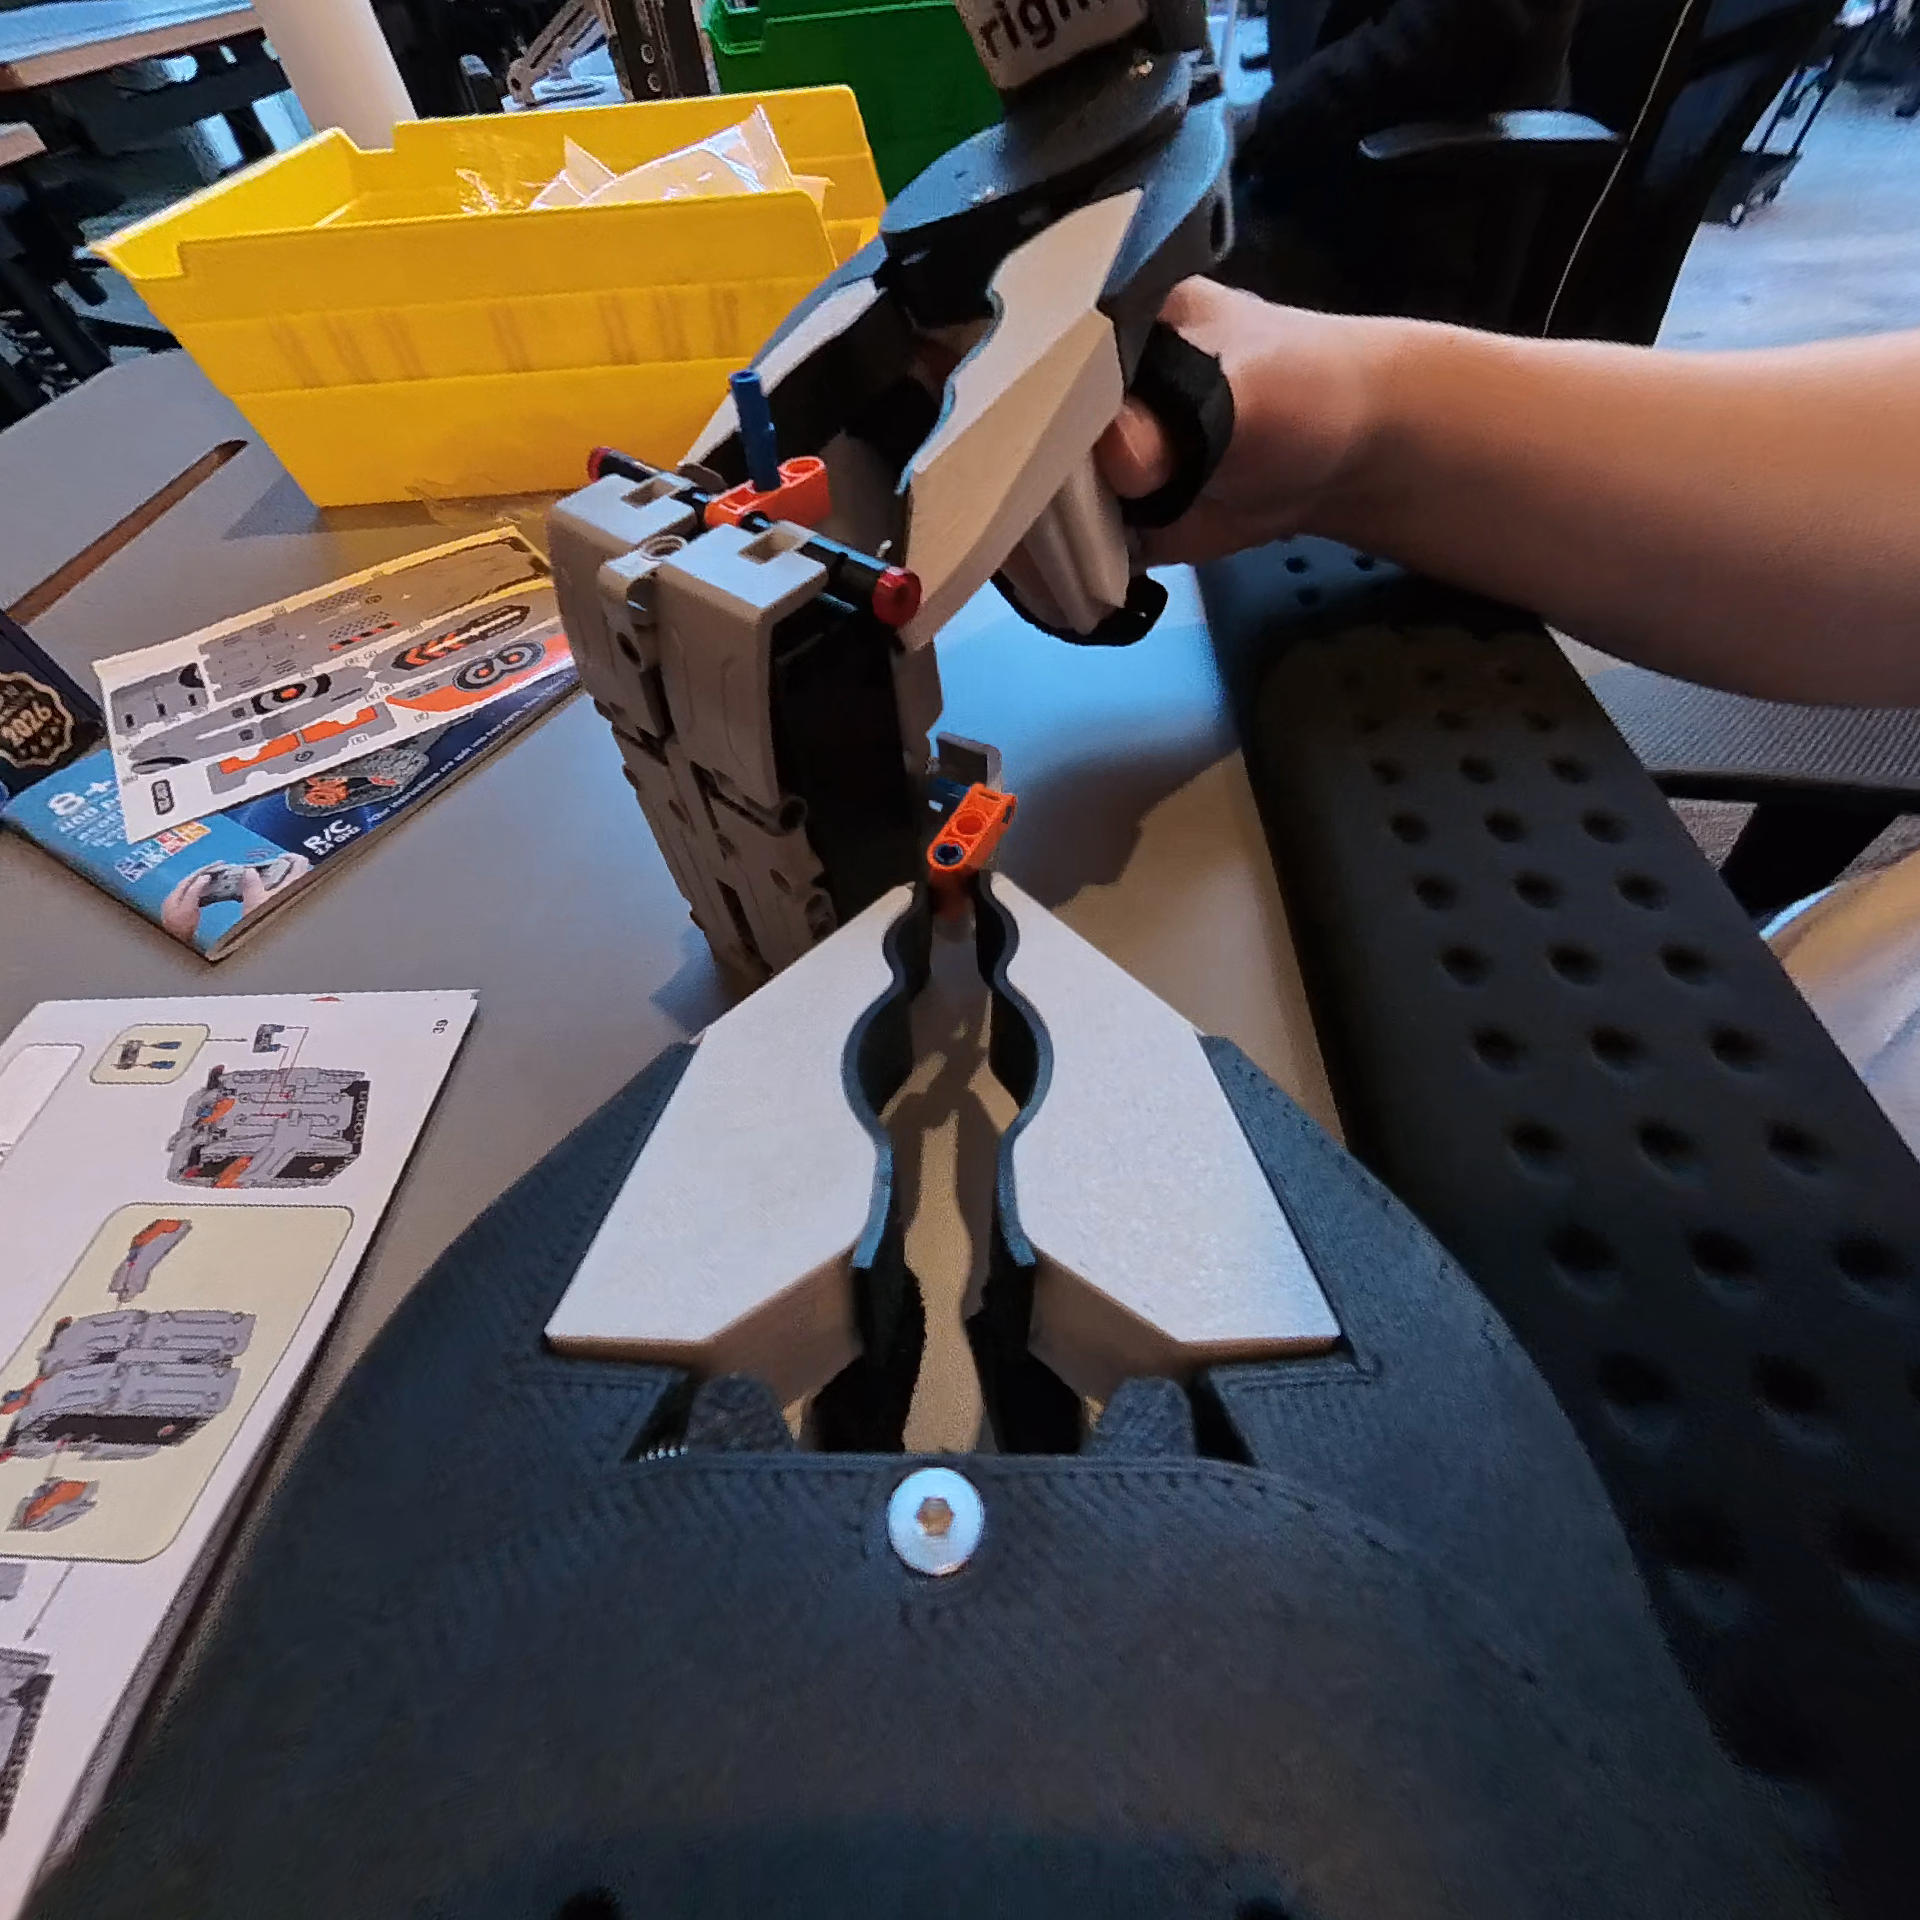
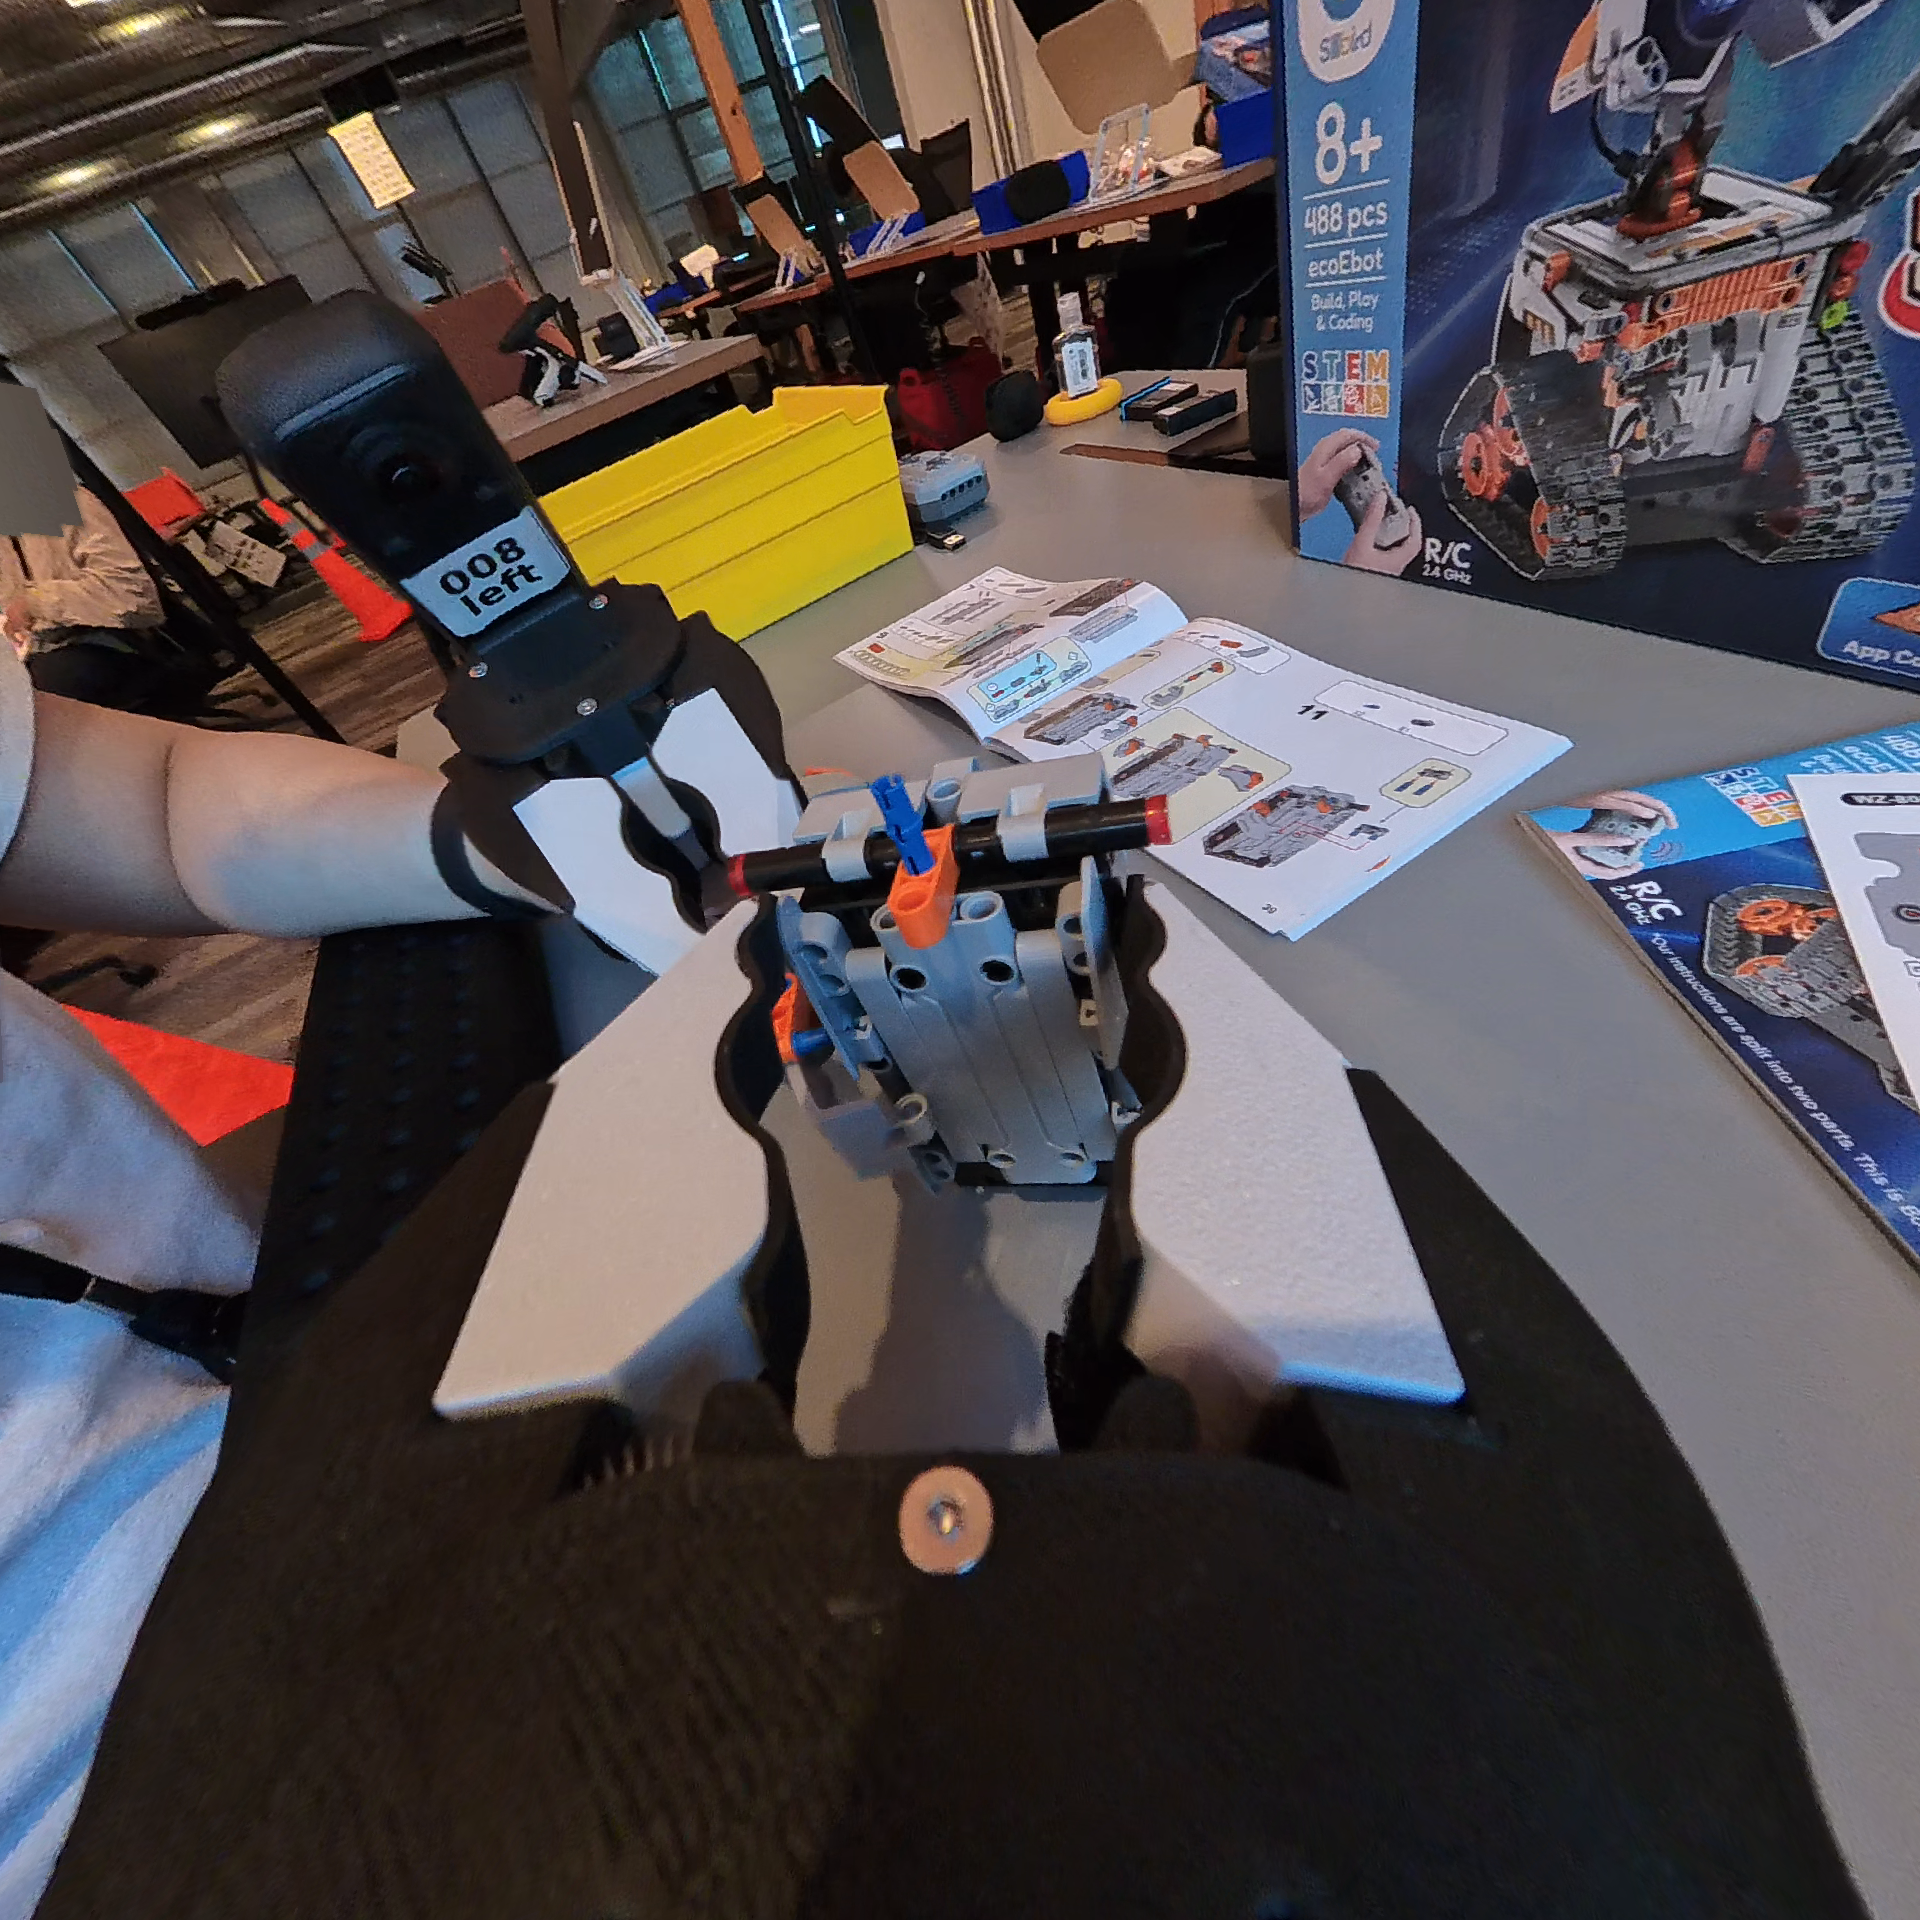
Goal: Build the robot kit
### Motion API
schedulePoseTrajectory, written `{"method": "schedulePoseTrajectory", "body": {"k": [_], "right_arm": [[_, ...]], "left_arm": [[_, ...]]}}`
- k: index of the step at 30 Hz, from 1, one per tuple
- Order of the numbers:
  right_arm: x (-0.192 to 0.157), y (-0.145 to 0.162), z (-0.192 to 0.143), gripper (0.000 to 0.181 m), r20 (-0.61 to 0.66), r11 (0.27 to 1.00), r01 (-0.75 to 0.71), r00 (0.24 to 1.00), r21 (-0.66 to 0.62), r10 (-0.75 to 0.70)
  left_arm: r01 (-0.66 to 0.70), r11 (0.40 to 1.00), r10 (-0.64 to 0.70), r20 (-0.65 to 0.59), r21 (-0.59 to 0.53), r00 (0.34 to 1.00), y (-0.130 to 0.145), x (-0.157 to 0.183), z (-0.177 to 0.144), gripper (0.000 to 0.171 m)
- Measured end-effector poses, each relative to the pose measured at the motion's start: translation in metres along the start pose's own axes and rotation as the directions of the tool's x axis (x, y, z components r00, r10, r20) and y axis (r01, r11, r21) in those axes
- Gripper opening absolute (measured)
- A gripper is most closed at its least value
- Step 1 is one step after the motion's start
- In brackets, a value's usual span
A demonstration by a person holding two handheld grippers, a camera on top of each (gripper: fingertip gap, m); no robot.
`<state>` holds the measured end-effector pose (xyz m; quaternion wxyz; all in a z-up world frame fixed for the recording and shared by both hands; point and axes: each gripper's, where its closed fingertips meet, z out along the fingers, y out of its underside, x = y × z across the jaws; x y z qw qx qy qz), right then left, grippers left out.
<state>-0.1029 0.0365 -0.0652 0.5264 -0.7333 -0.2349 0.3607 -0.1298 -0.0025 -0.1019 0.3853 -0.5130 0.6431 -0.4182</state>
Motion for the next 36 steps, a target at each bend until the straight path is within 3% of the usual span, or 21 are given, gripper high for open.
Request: {"method": "schedulePoseTrajectory", "body": {"k": [36], "right_arm": [[-0.0008, -0.0002, -0.0007, 0.065, 0.043, 0.997, -0.016, 0.999, 0.082, 0.013]], "left_arm": [[0.009, 1.0, -0.008, -0.032, 0.02, 0.999, -0.0029, 0.0056, 0.0012, 0.005]]}}
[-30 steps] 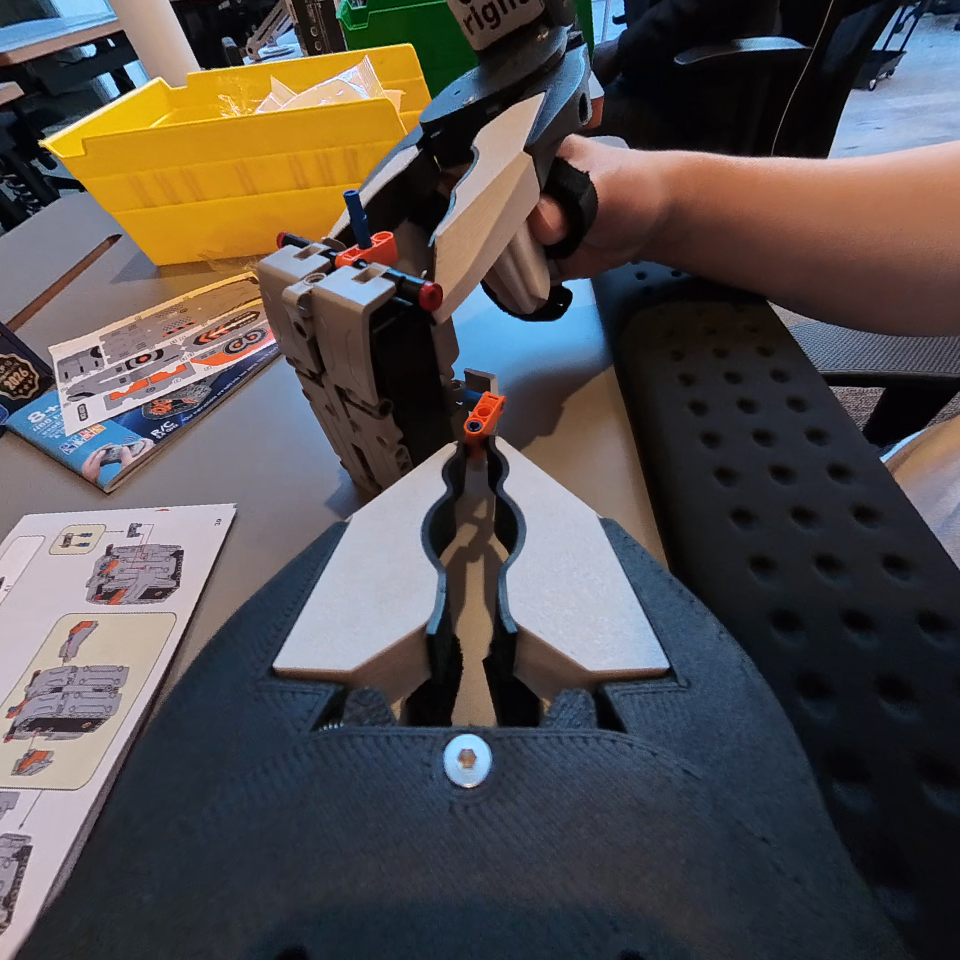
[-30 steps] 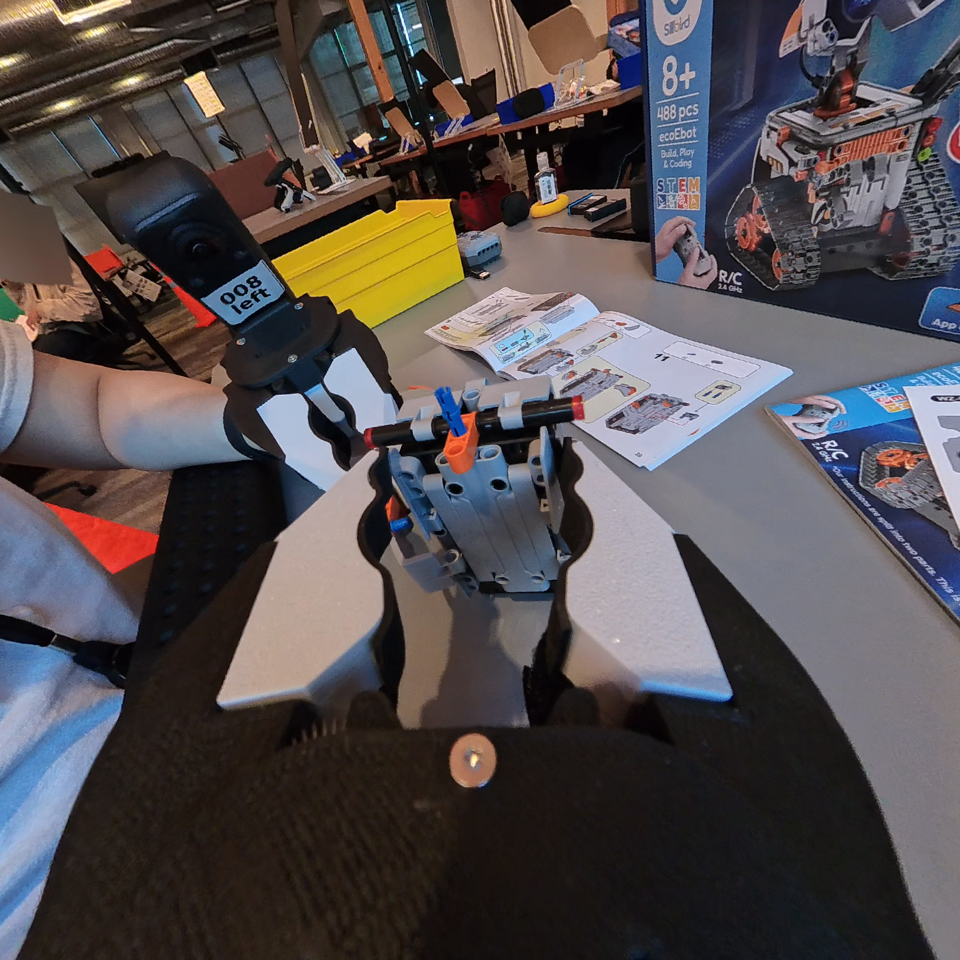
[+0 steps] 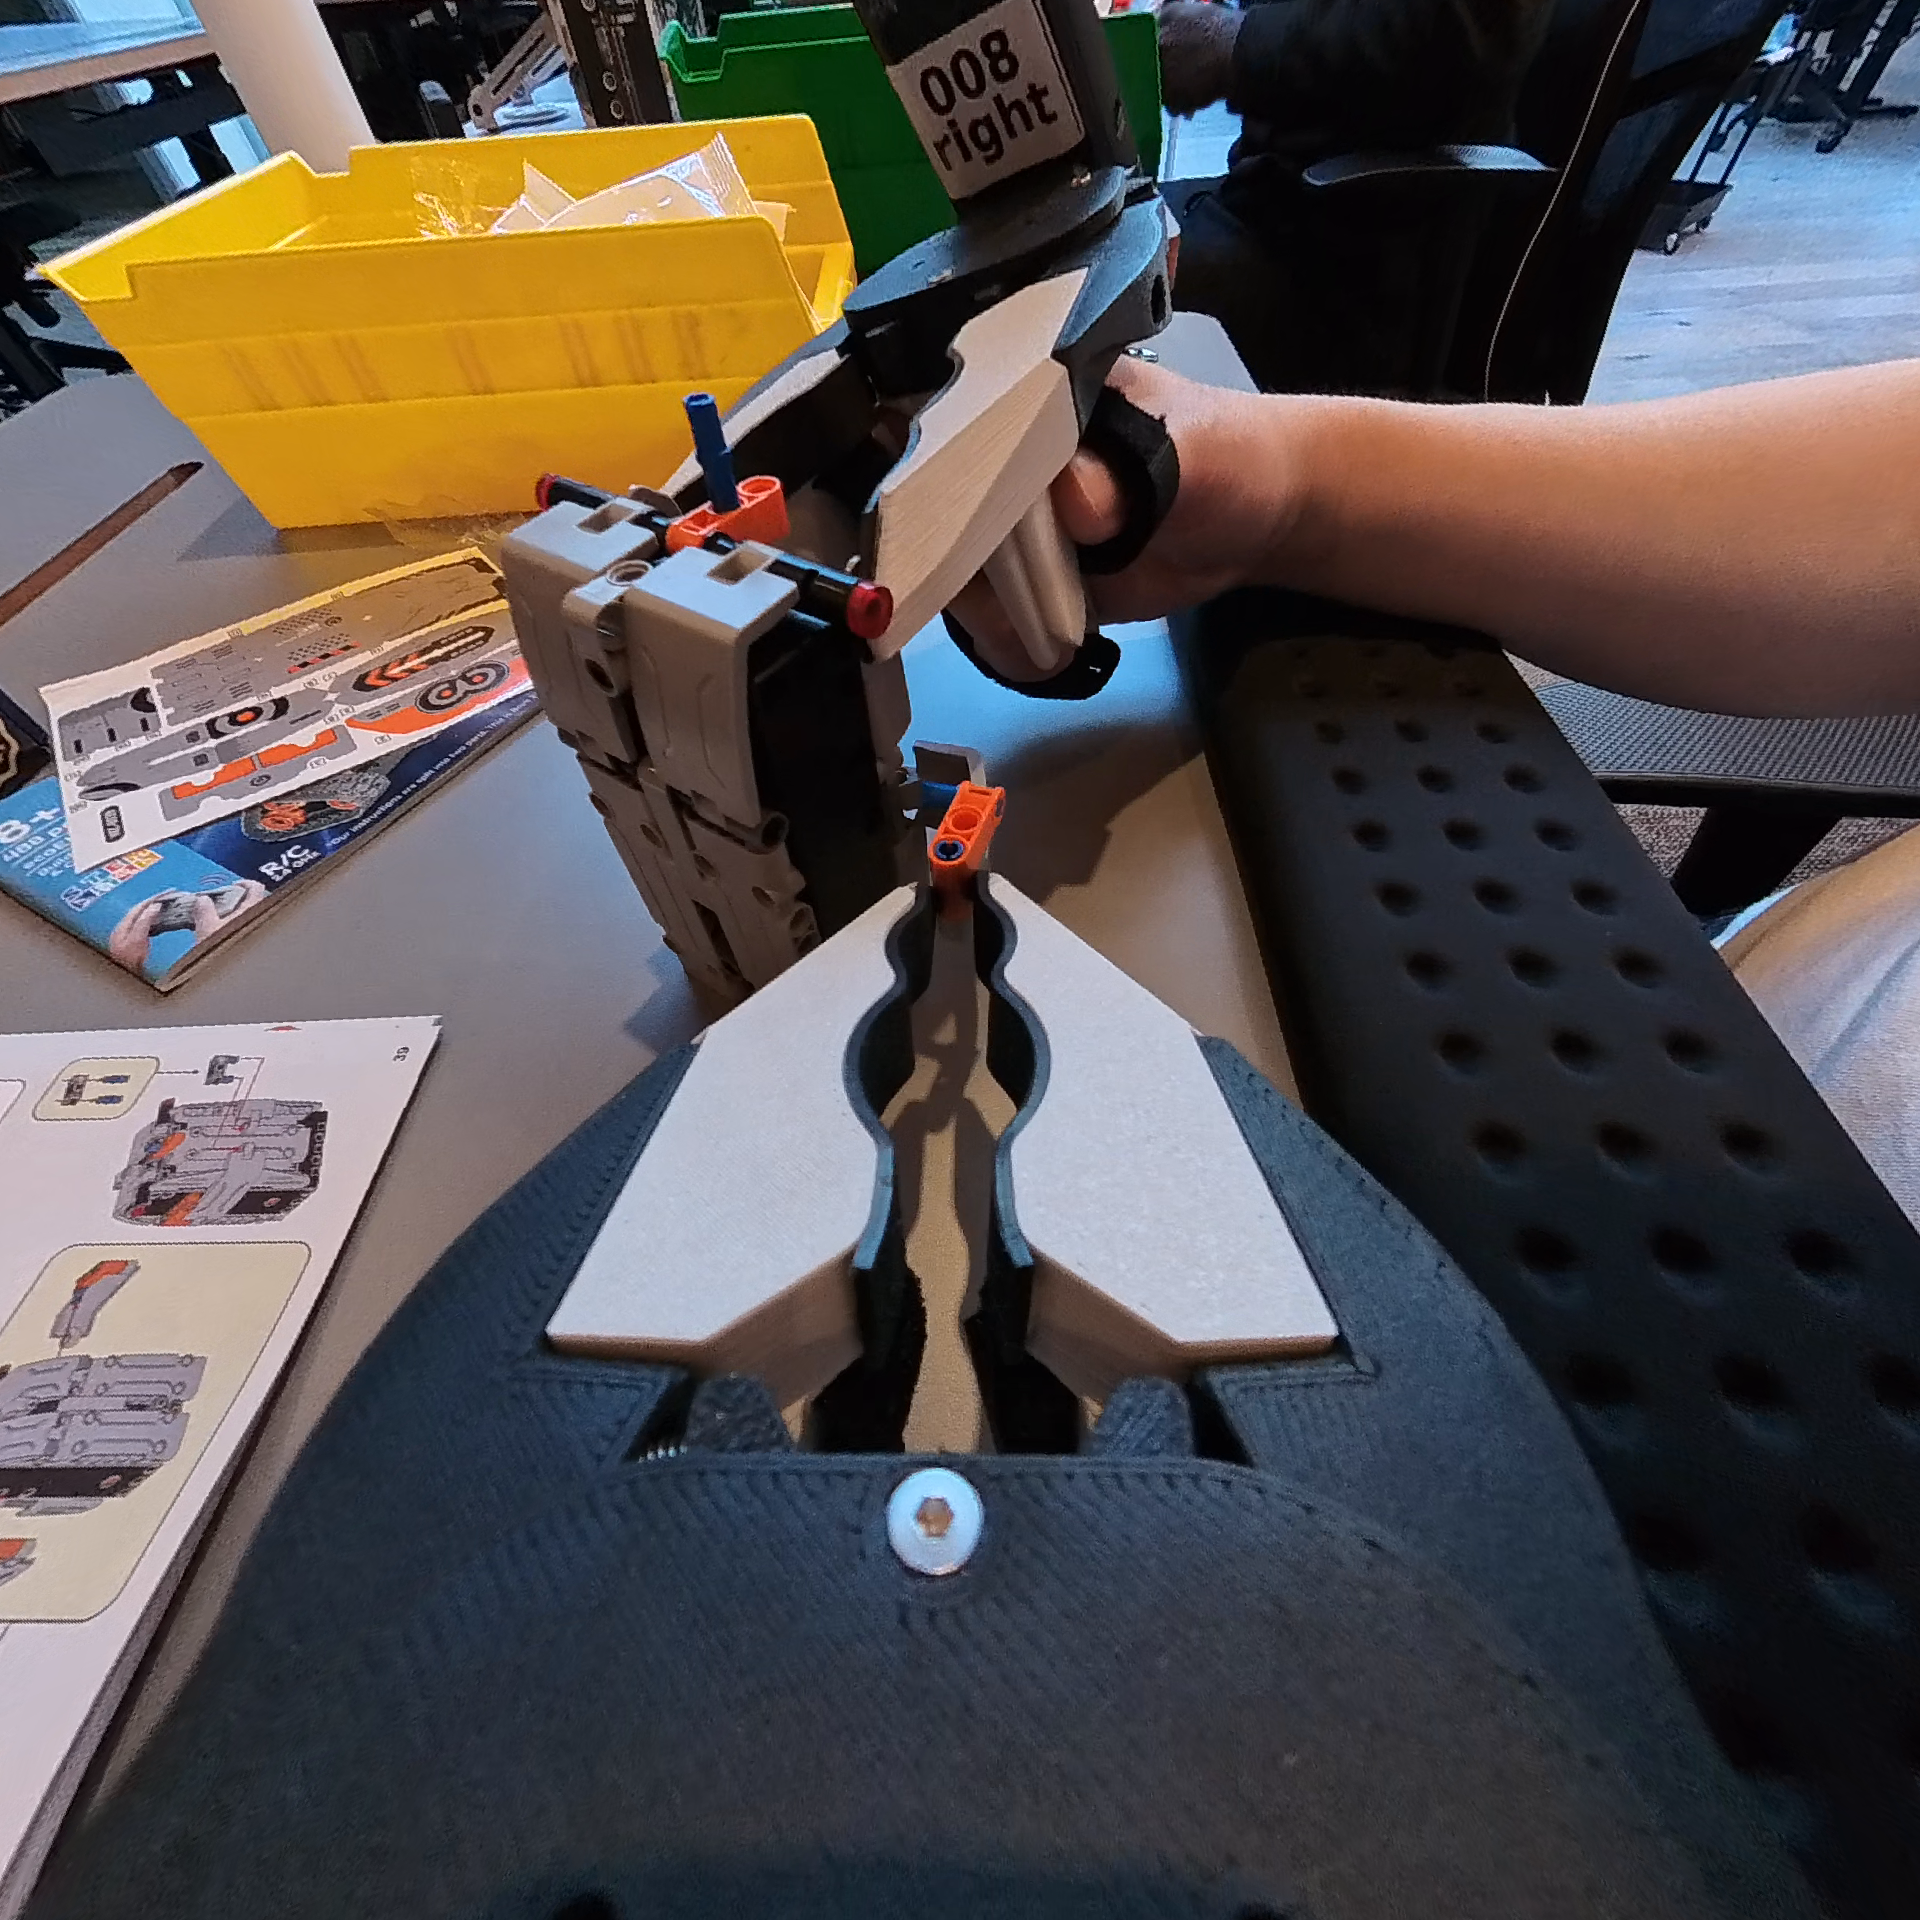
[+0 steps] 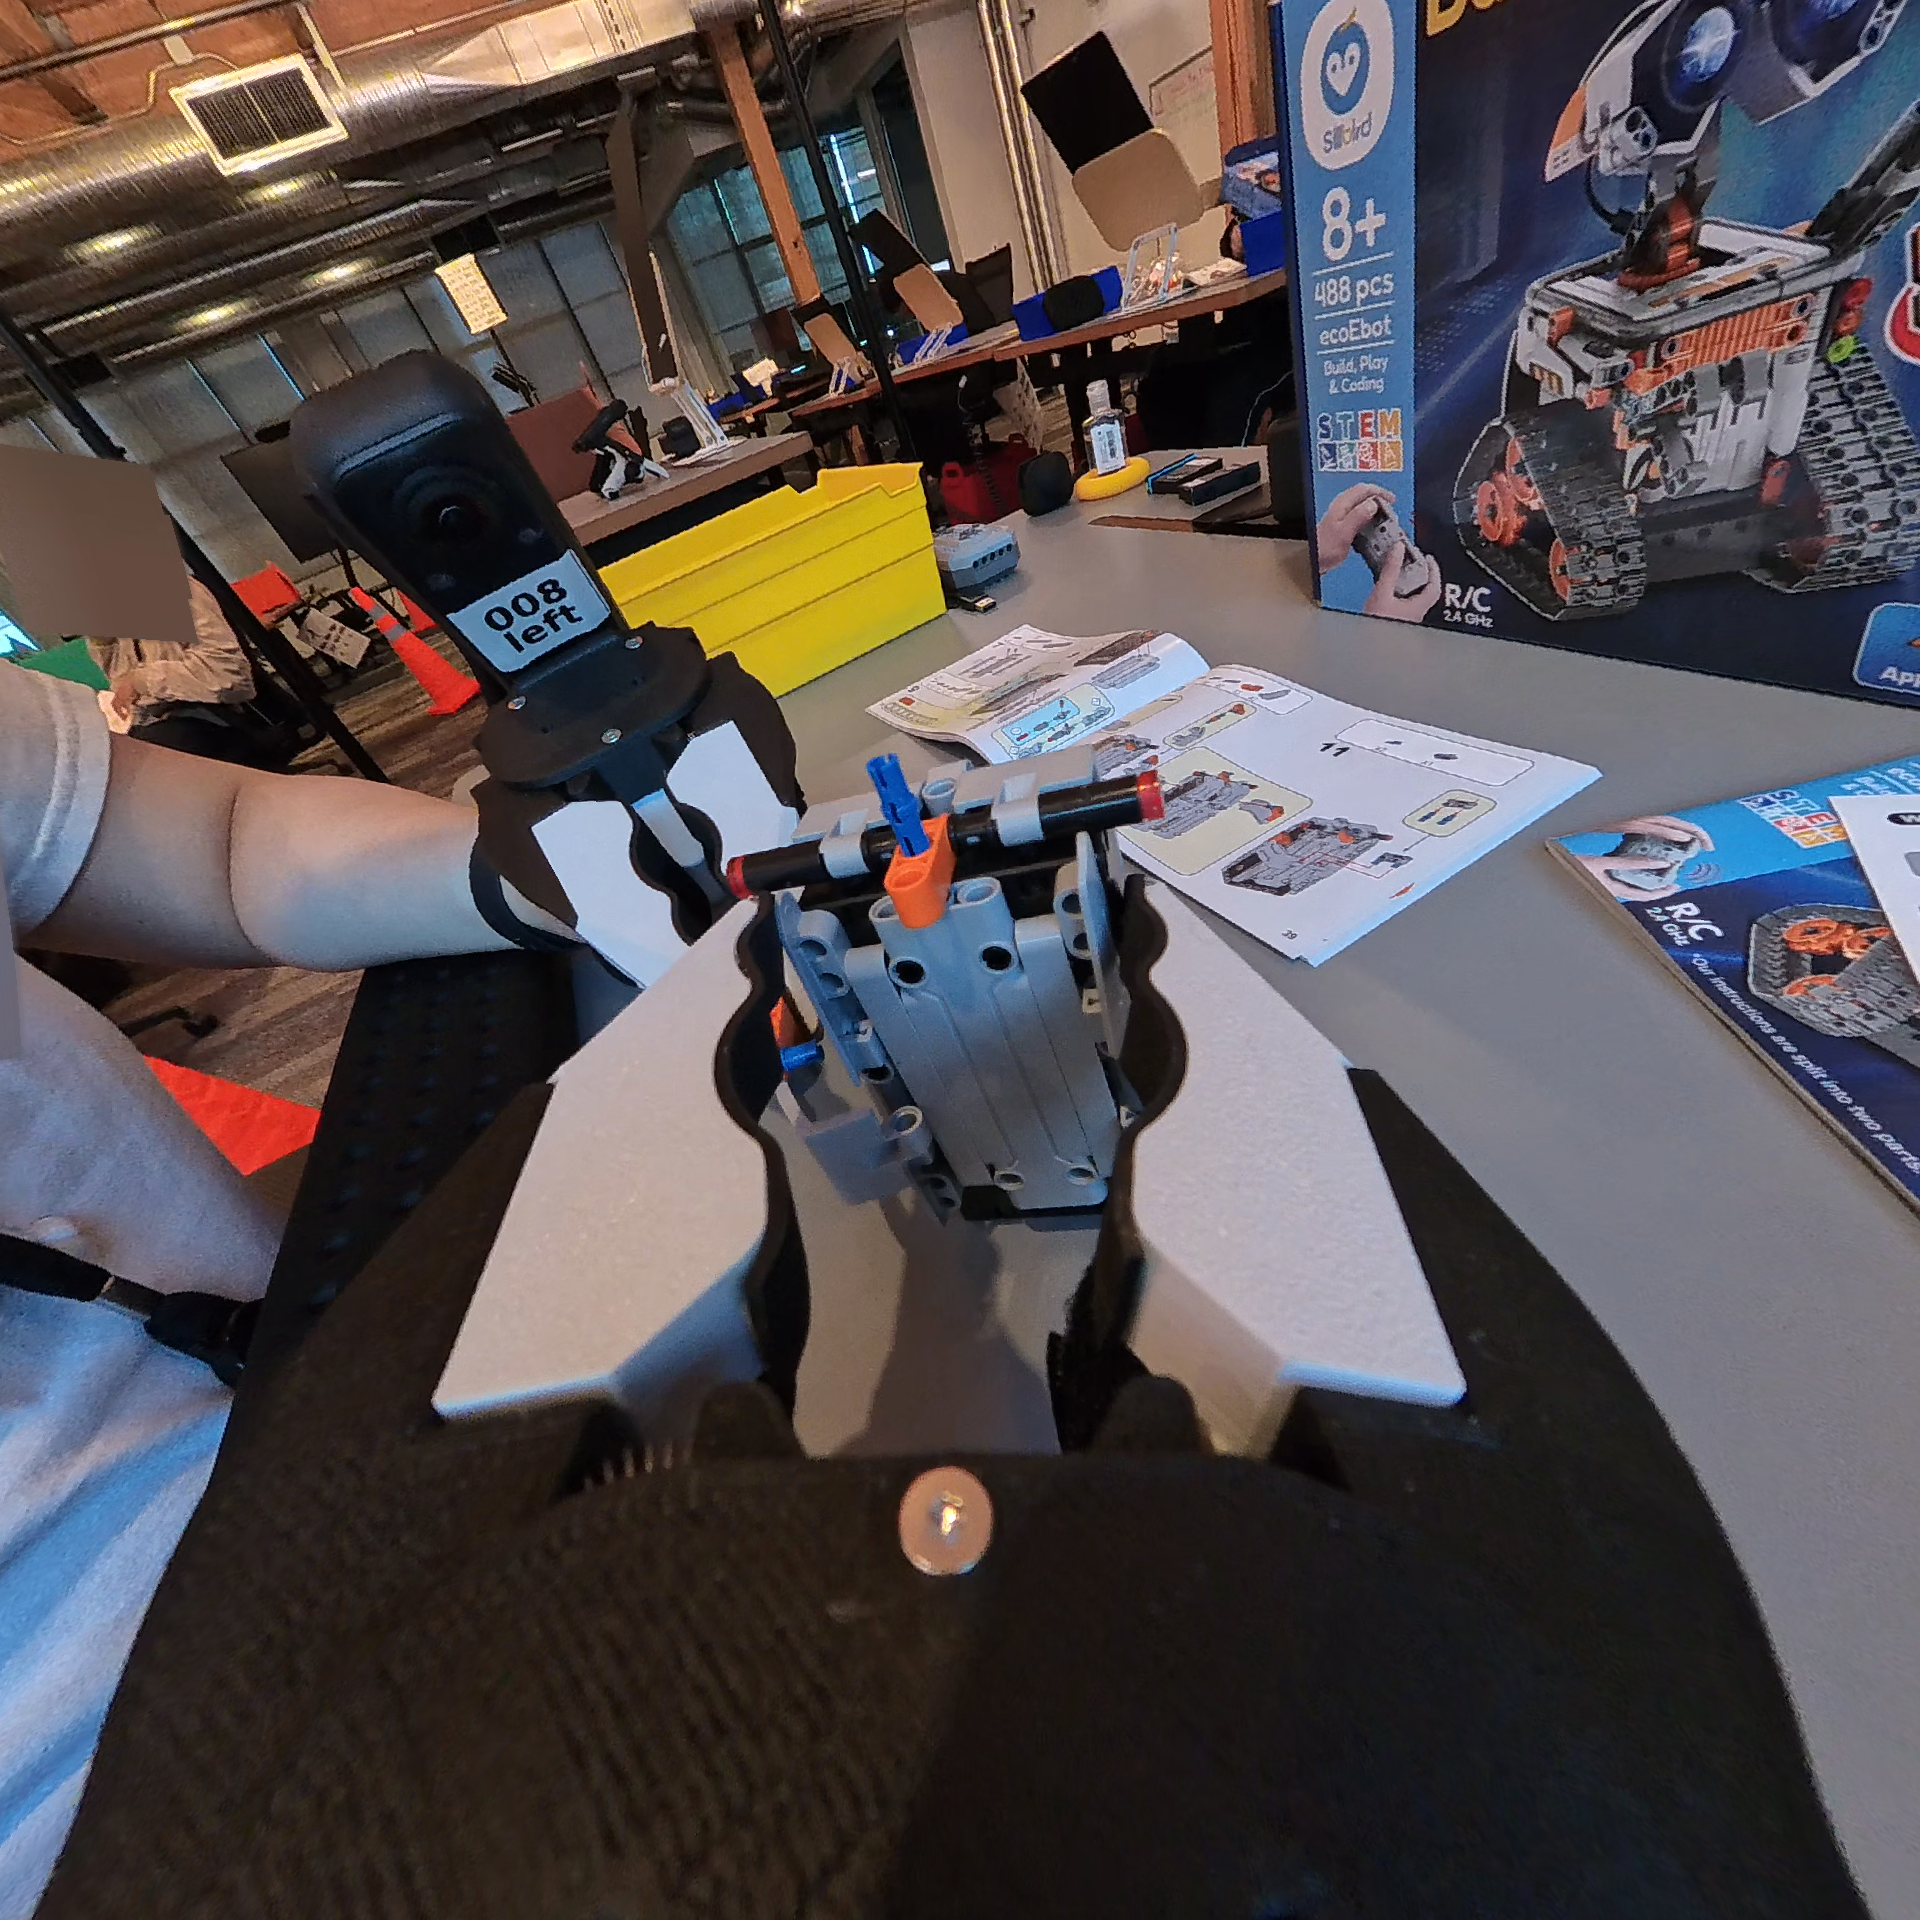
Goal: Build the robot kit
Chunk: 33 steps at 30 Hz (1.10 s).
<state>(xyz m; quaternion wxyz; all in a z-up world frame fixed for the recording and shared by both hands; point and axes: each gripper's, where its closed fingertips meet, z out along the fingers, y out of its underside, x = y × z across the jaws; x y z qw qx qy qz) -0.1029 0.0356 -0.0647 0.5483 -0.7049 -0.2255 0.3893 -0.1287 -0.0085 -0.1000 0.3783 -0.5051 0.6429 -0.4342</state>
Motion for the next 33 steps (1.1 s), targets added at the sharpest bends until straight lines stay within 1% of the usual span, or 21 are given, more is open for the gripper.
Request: {"method": "schedulePoseTrajectory", "body": {"k": [11, 14, 16, 19, 22, 25, 29, 33], "right_arm": [[-0.003, 0.002, 0.001, 0.067, 0.031, 1.0, -0.021, 0.999, -0.003, 0.021], [-0.01, 0.0, 0.001, 0.083, 0.09, 0.998, -0.064, 0.994, 0.013, 0.063], [-0.009, -0.002, -0.002, 0.087, 0.094, 0.997, -0.072, 0.993, 0.03, 0.069], [-0.001, -0.008, -0.011, 0.086, 0.049, 0.996, -0.051, 0.998, 0.067, 0.048], [0.005, -0.017, -0.02, 0.083, 0.031, 0.989, -0.07, 0.997, 0.127, 0.066], [0.008, -0.017, -0.022, 0.08, 0.015, 0.988, -0.072, 0.997, 0.136, 0.07], [0.002, -0.015, -0.02, 0.079, 0.019, 0.989, -0.066, 0.998, 0.131, 0.064], [0.005, -0.014, -0.022, 0.079, -0.002, 0.988, -0.071, 0.997, 0.136, 0.072]], "left_arm": [[0.013, 1.0, -0.013, -0.004, 0.011, 1.0, -0.002, 0.0, 0.0, 0.005], [0.019, 1.0, -0.019, -0.01, 0.016, 1.0, -0.003, 0.0, -0.001, 0.005], [0.02, 1.0, -0.019, -0.011, 0.019, 1.0, -0.004, 0.0, -0.002, 0.005], [0.013, 1.0, -0.013, -0.014, 0.023, 1.0, -0.005, 0.001, -0.003, 0.005], [0.004, 1.0, -0.004, -0.025, 0.026, 1.0, -0.006, 0.003, -0.003, 0.005], [-0.006, 1.0, 0.007, -0.034, 0.027, 0.999, -0.006, 0.005, -0.003, 0.005], [-0.03, 0.999, 0.03, -0.013, 0.03, 0.999, -0.008, 0.003, -0.006, 0.005], [-0.054, 0.998, 0.054, -0.007, 0.04, 0.998, -0.011, 0.003, -0.009, 0.005]]}}
